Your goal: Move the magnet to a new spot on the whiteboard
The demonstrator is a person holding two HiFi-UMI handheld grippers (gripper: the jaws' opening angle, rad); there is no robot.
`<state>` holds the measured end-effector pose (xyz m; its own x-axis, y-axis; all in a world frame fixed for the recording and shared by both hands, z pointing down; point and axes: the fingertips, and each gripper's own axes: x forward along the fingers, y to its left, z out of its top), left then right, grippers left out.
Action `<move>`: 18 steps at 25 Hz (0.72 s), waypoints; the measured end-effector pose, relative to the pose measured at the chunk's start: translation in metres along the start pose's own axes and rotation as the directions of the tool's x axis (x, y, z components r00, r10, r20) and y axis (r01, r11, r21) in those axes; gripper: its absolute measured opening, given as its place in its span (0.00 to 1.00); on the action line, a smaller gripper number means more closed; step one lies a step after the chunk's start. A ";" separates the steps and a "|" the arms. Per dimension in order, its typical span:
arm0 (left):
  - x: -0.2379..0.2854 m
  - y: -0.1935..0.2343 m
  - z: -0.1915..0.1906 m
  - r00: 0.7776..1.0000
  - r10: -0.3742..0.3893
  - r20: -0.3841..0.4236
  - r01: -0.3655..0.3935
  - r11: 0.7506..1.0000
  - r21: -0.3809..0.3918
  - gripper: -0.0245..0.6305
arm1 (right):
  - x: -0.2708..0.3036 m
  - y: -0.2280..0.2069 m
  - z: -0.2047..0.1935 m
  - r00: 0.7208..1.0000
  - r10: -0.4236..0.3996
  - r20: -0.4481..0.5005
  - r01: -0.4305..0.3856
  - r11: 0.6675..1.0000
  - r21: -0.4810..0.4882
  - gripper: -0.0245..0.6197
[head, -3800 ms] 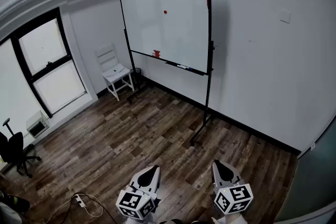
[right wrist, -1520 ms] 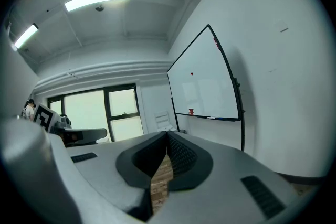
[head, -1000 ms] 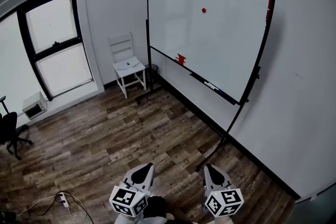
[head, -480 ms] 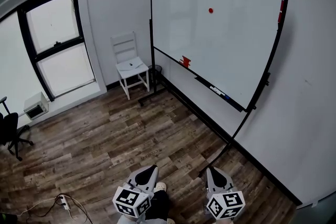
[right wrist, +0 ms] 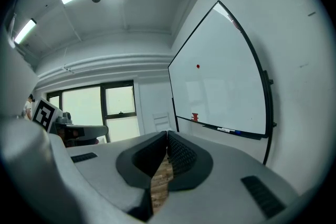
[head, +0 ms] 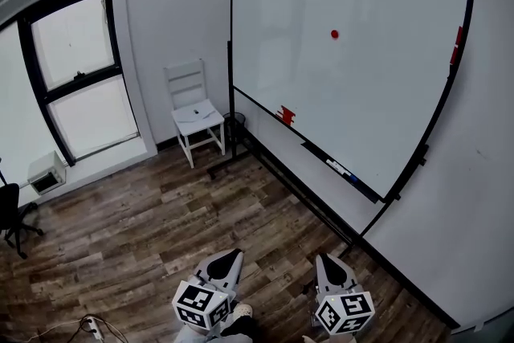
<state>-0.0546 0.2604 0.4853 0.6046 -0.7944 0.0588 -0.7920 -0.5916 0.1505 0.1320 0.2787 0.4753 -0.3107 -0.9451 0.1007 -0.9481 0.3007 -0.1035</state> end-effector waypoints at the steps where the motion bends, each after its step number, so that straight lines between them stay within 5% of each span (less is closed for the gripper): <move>1: 0.009 0.009 0.004 1.000 -0.001 0.003 0.001 1.000 0.001 0.05 | 0.013 -0.002 0.004 1.000 -0.002 0.002 0.002 1.000 -0.001 0.08; 17: 0.127 0.133 0.047 0.998 -0.049 0.042 0.048 0.999 0.020 0.05 | 0.172 -0.029 0.030 0.998 -0.063 0.030 0.063 0.998 0.013 0.08; 18: 0.130 0.136 0.049 0.997 -0.066 0.043 0.065 0.998 0.017 0.13 | 0.177 -0.029 0.029 0.997 -0.069 0.028 0.068 0.998 0.016 0.08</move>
<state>-0.0877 0.0701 0.4652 0.6512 -0.7588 0.0059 -0.7522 -0.6444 0.1377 0.1063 0.0991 0.4674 -0.2429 -0.9668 0.0798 -0.9658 0.2334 -0.1125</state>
